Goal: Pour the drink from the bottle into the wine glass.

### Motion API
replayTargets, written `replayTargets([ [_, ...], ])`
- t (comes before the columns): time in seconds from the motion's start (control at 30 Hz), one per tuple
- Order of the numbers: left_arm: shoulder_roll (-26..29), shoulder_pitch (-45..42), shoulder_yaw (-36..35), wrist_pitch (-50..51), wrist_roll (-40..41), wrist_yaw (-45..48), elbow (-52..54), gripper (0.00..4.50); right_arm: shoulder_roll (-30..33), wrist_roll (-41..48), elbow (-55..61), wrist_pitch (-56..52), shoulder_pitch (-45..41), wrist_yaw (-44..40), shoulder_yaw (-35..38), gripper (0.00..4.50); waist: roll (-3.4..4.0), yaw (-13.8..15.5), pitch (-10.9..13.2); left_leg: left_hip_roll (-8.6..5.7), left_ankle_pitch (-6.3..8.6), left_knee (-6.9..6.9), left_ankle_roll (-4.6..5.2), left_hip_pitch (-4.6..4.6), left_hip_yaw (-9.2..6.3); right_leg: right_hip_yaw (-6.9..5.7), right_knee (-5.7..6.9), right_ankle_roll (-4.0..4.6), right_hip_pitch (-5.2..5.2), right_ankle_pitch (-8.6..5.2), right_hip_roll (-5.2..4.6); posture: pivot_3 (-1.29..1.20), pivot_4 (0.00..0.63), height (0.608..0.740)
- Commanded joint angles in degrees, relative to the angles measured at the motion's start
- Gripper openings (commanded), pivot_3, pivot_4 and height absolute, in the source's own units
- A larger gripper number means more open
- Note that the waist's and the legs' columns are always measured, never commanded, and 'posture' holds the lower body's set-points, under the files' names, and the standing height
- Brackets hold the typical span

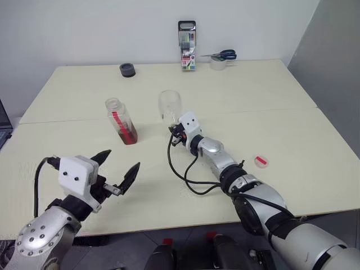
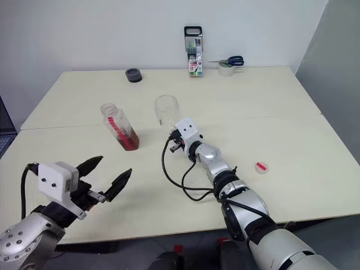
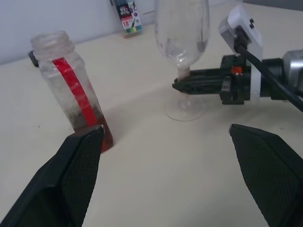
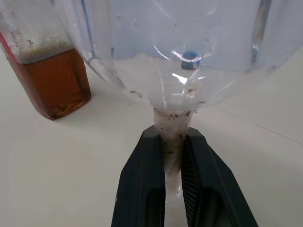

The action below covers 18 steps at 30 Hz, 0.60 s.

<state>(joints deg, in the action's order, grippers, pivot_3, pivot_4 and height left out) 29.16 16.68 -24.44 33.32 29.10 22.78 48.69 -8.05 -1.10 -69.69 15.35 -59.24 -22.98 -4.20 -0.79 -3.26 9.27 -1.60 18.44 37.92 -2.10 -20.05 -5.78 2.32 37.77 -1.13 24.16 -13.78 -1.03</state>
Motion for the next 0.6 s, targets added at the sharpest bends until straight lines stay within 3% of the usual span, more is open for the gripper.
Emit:
replayTargets([
  [0.03,1.11,-1.63,-0.27,0.35,0.49,-0.65,0.66,4.50,-1.28,-0.79,0.20,1.41,-1.25,-0.65,-0.12,0.53,0.00,-0.02,0.00,0.00,0.00,0.00,0.00,0.00,0.00,0.00,0.00,0.00,0.00,0.00,0.00,0.00,0.150,0.740],
  [0.43,1.98,-5.04,1.80,3.46,1.14,-1.79,1.15,4.50,-0.35,0.10,1.15,0.59,1.29,-2.73,1.18,4.48,0.00,-0.04,0.00,0.00,0.00,0.00,-0.01,0.01,0.02,0.01,0.00,0.00,0.00,0.00,0.00,0.00,0.150,0.740],
  [0.6,1.63,-6.09,2.36,3.94,0.93,-2.04,0.43,4.50,2.03,0.02,3.88,0.54,4.15,-4.67,0.79,4.48,0.00,-0.01,0.00,0.00,0.00,0.00,-0.01,0.00,0.02,0.03,0.00,0.00,0.00,0.00,0.00,0.00,0.150,0.740],
])
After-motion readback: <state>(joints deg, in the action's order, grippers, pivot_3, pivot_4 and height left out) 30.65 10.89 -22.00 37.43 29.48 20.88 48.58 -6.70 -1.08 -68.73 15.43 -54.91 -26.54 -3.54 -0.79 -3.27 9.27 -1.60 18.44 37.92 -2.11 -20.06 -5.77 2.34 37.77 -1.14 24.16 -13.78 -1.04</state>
